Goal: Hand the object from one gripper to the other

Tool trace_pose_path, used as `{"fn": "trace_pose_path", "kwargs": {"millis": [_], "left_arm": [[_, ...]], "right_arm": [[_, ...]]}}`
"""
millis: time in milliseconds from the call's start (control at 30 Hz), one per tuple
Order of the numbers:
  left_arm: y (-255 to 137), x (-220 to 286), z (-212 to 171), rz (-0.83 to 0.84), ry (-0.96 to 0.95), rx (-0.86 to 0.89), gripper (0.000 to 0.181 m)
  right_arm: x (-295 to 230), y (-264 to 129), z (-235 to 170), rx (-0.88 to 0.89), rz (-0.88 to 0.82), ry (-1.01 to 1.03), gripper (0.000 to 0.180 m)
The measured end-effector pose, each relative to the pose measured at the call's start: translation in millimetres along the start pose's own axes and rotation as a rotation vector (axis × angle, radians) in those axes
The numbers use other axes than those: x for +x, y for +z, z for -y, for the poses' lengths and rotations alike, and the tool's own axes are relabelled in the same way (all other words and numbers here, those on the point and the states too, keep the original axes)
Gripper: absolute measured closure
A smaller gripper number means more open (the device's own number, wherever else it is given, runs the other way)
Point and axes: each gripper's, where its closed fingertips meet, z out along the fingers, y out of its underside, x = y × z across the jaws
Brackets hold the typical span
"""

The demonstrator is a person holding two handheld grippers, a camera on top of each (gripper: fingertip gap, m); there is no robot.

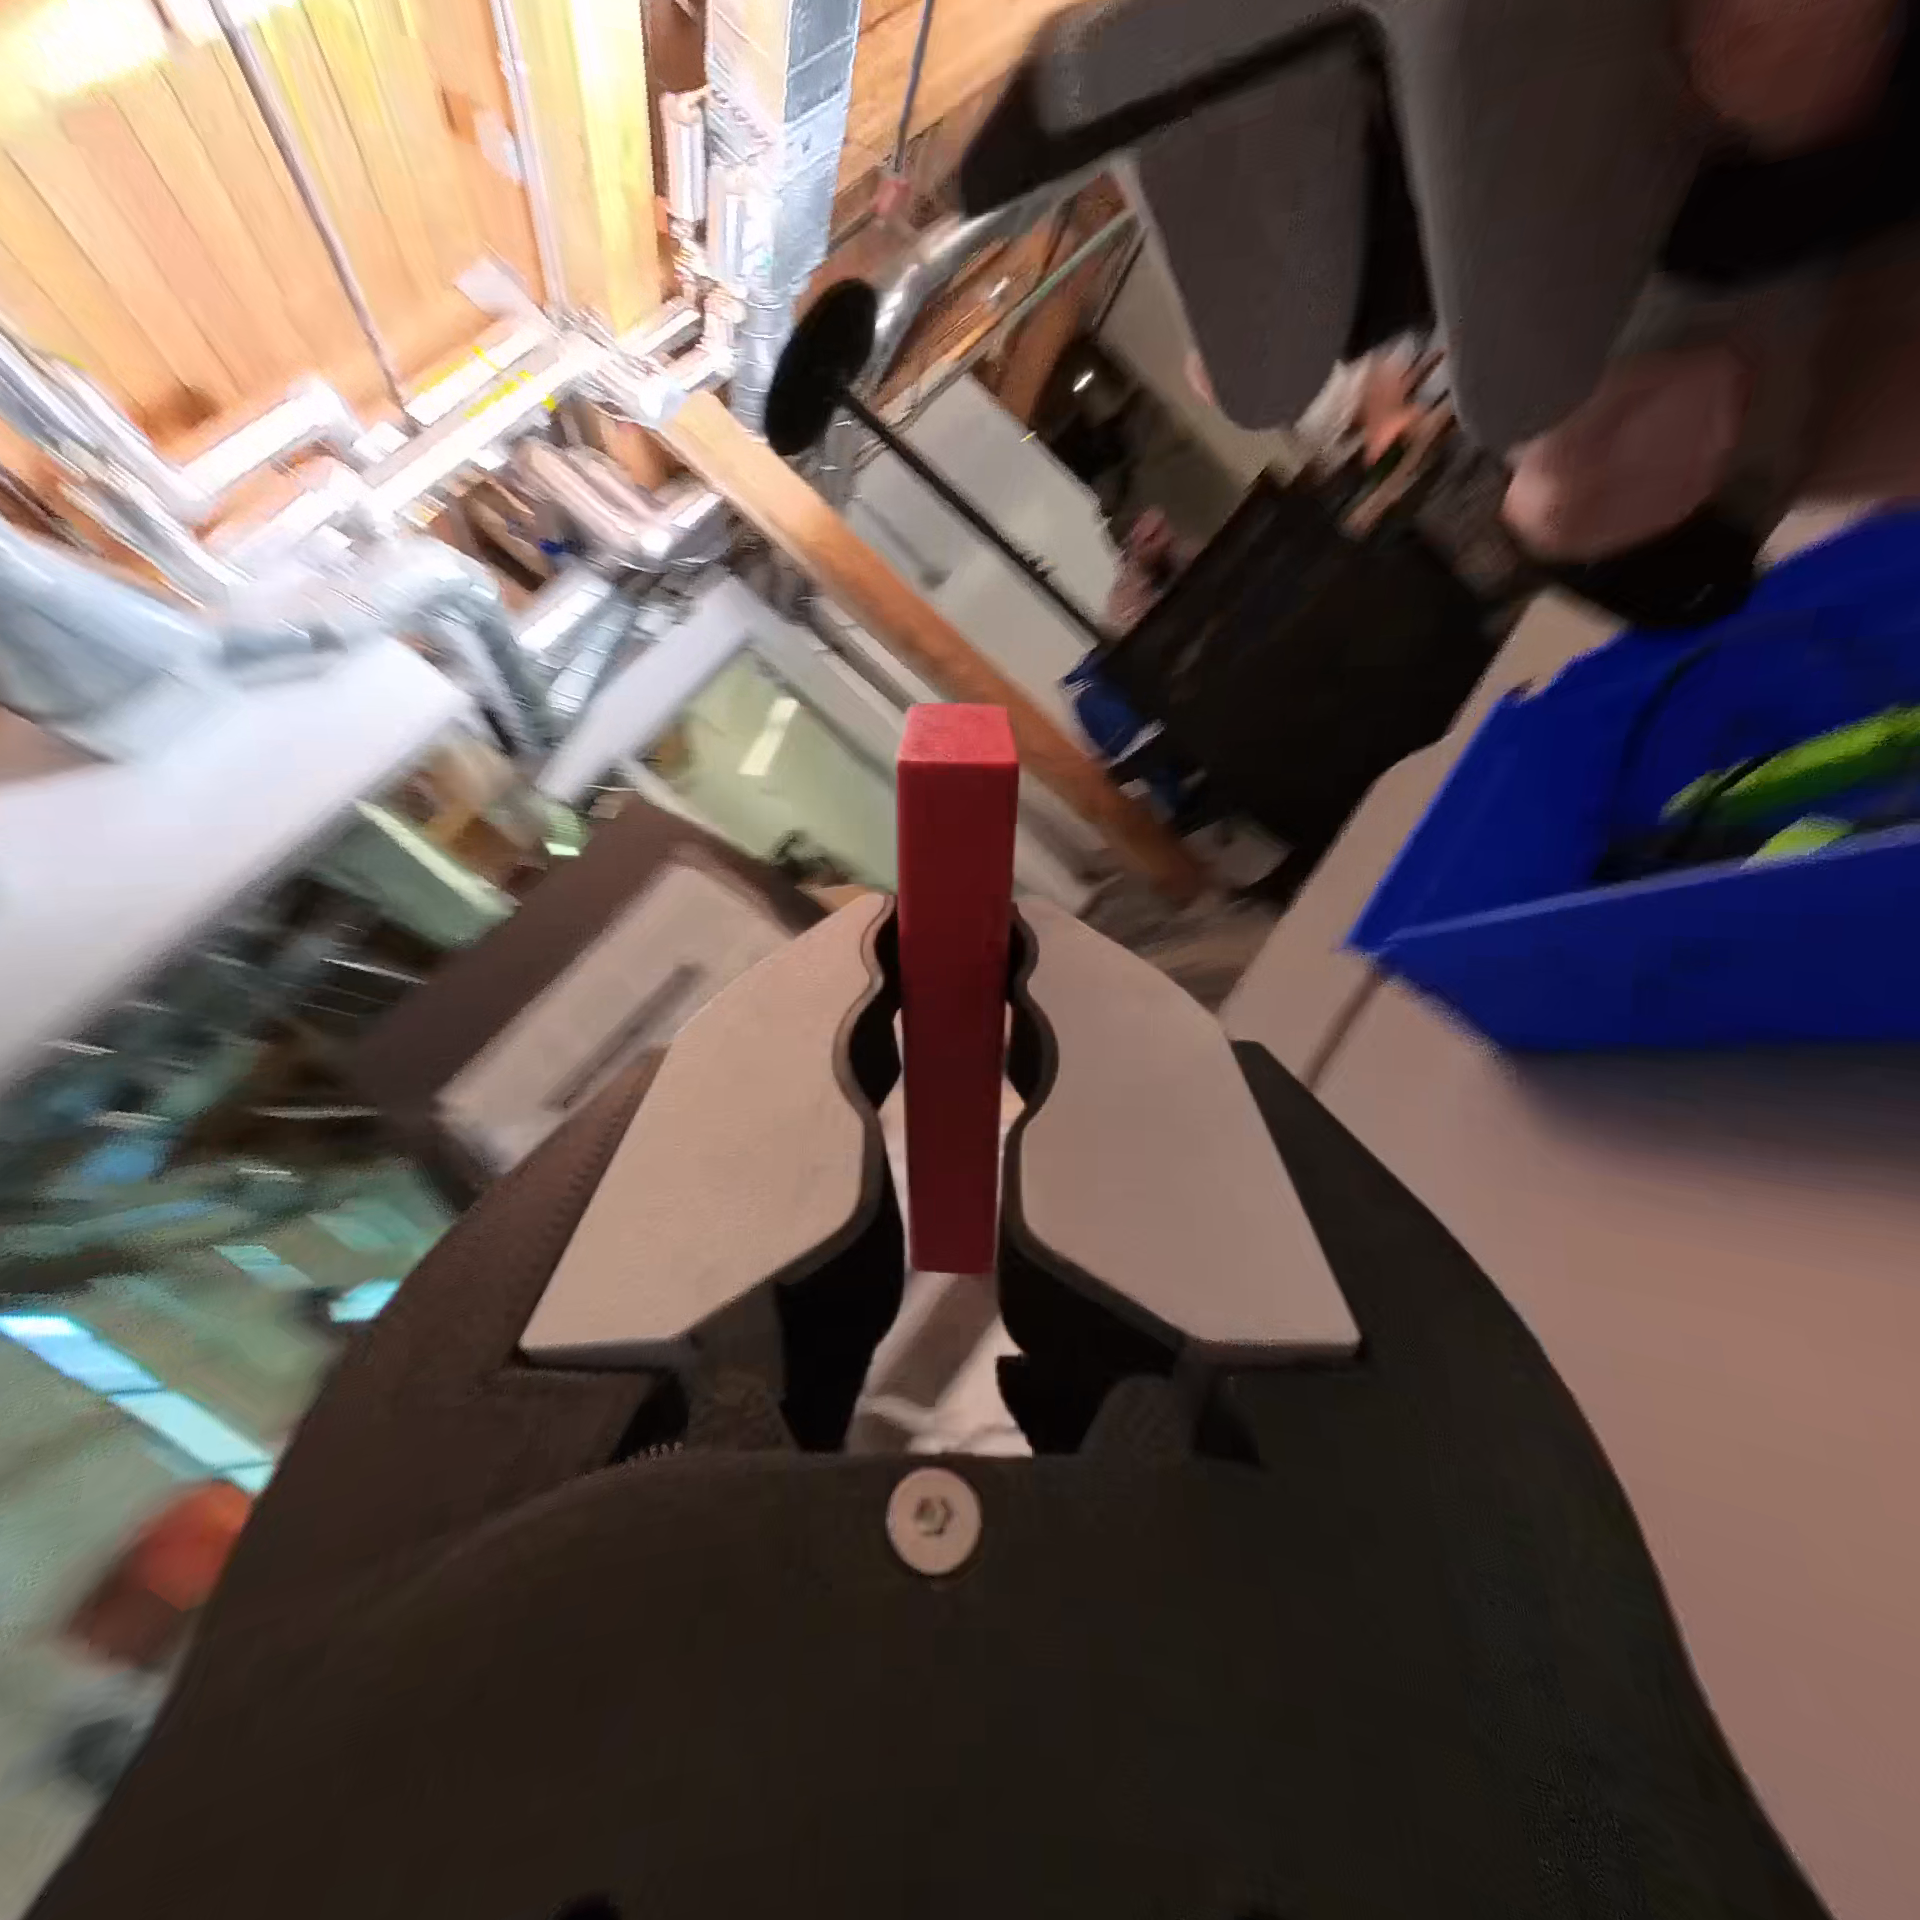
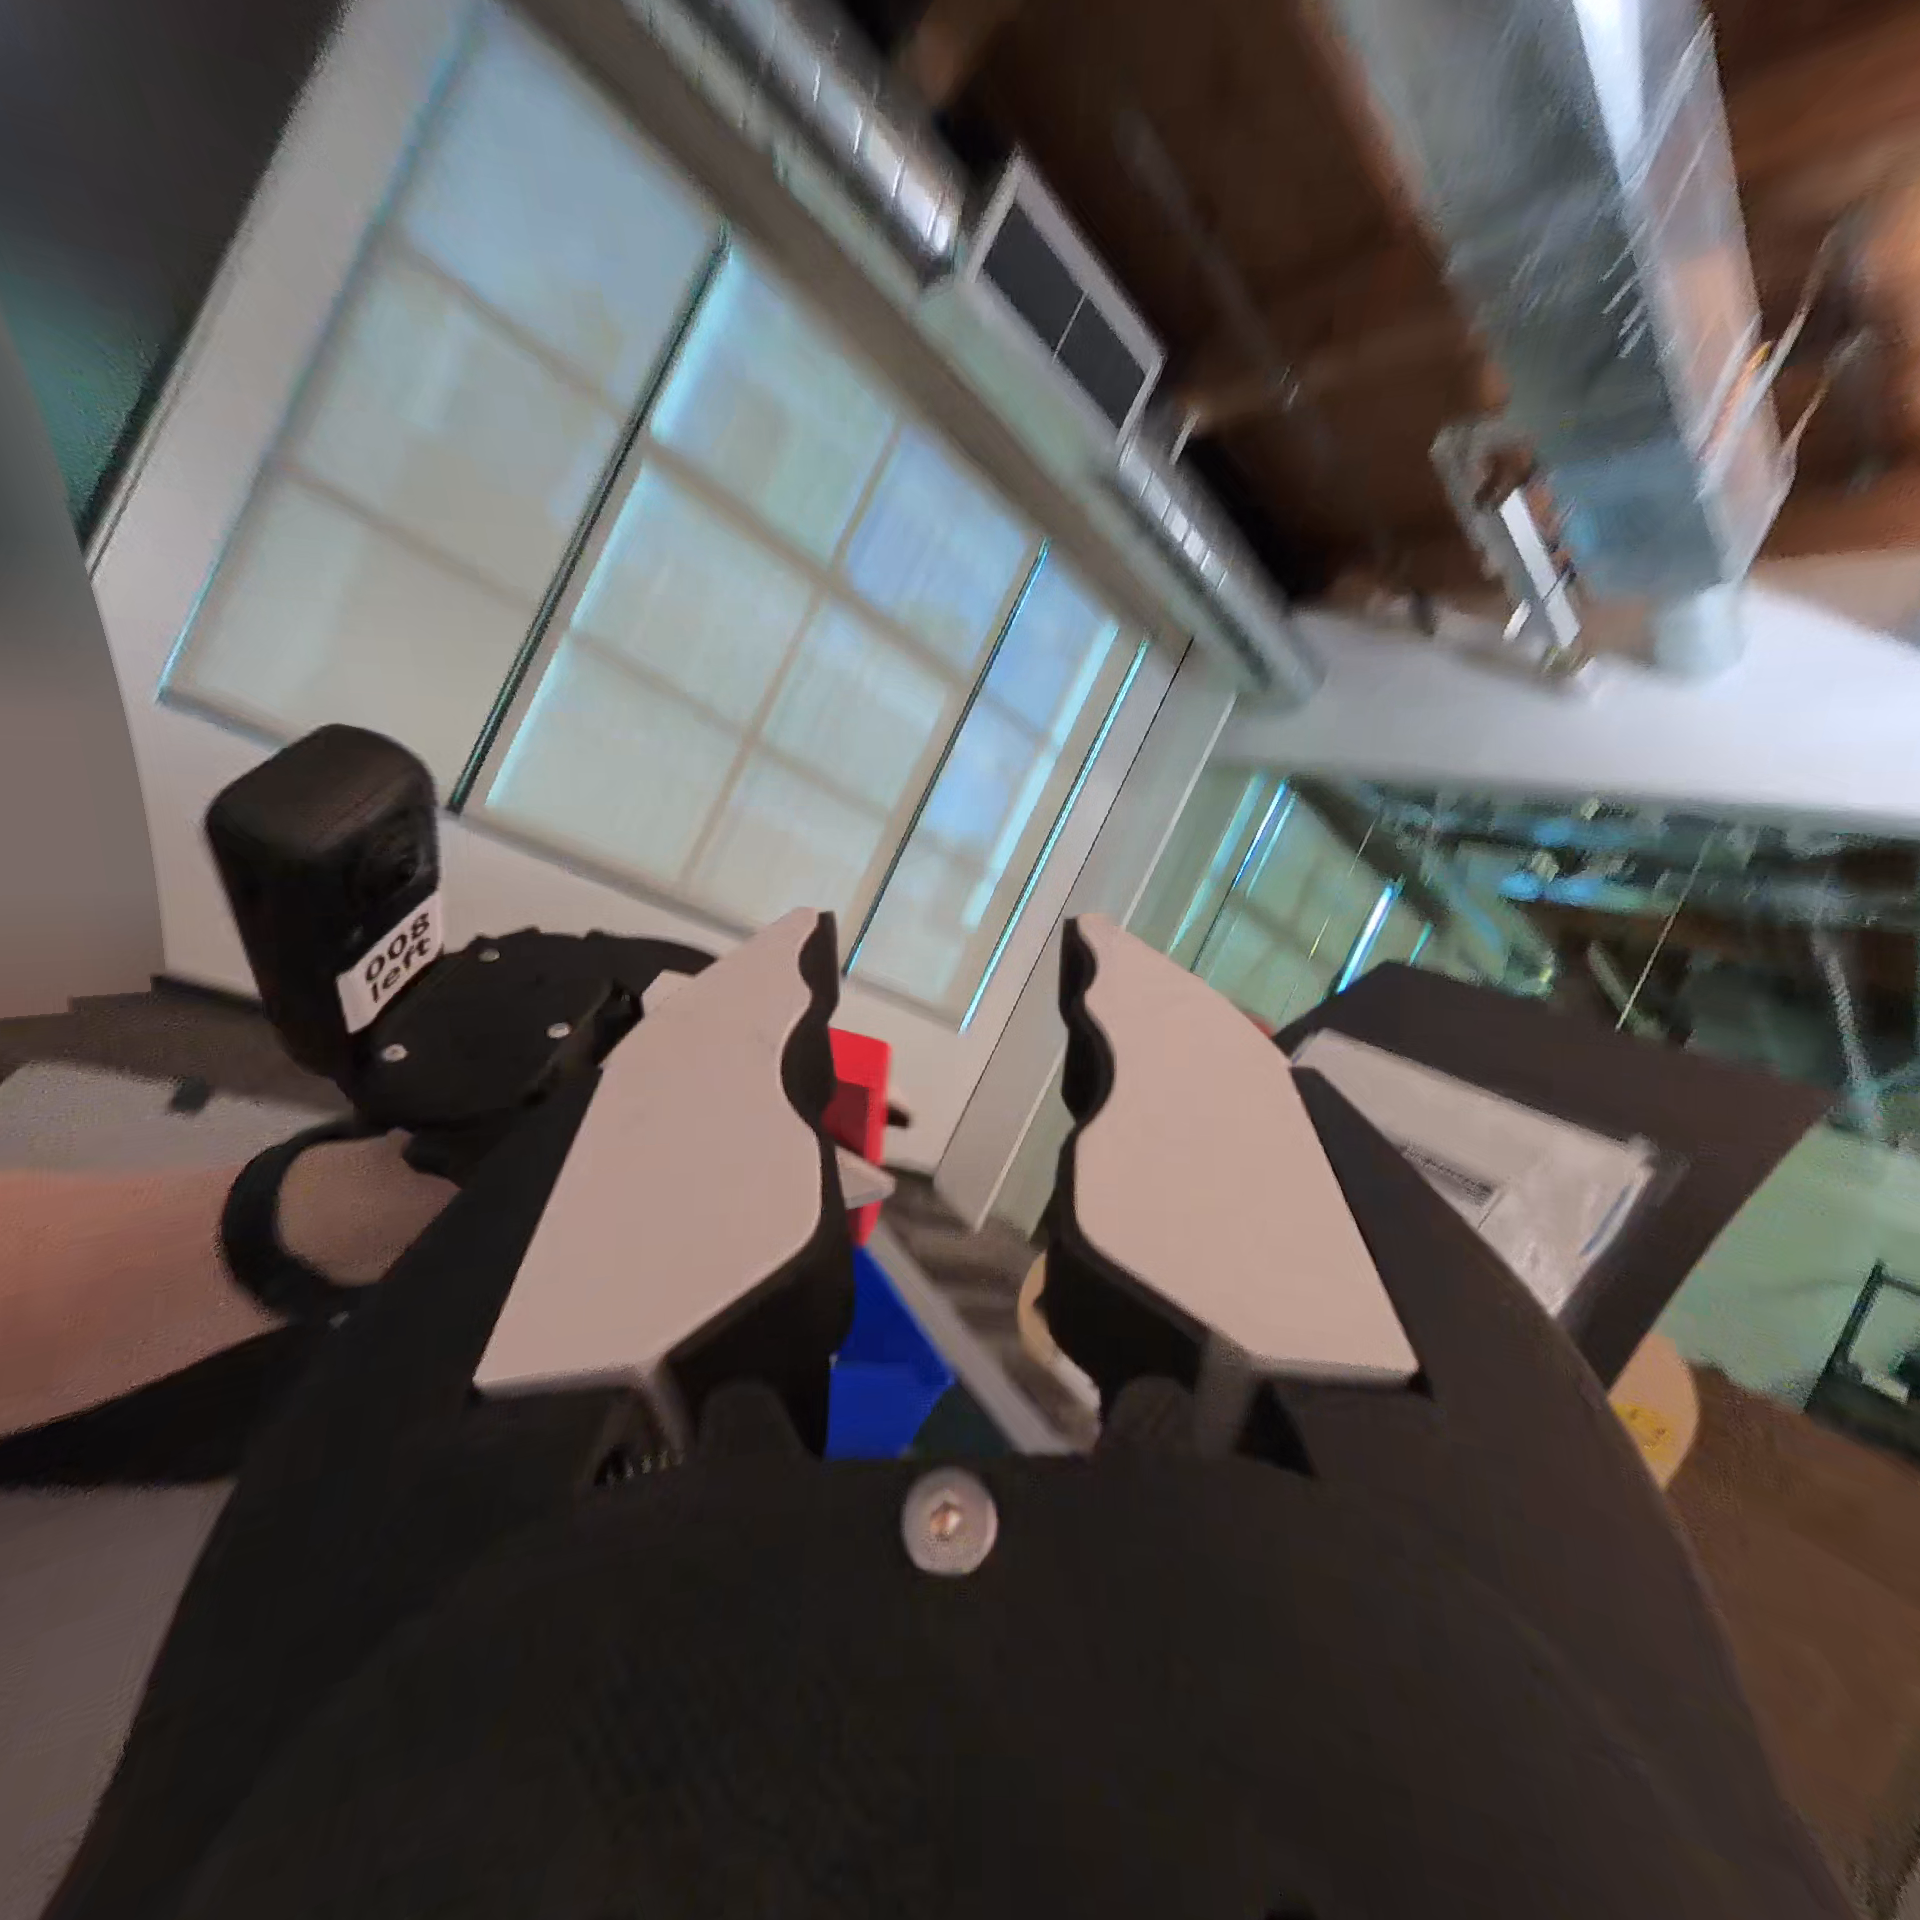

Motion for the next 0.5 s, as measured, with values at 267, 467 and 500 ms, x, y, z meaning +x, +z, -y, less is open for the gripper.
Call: {"fn": "trace_pose_path", "kwargs": {"millis": [267, 467, 500], "left_arm": [[-19.7, -8.6, 36.7, -0.475, -0.927, 0.211, 0.164], [-18.5, -31.1, 16.8, -0.563, -1.4, 0.227, 0.164], [-16.8, -32.4, 11.6, -0.559, -1.448, 0.221, 0.164]], "right_arm": [[7.1, -10.5, -32.0, -0.014, 0.012, -0.162, 0.134], [-26.7, 5.4, -76.4, -0.158, -0.014, -0.71, 0.122], [-33.3, 8.2, -79.8, -0.168, -0.026, -0.824, 0.122]]}}
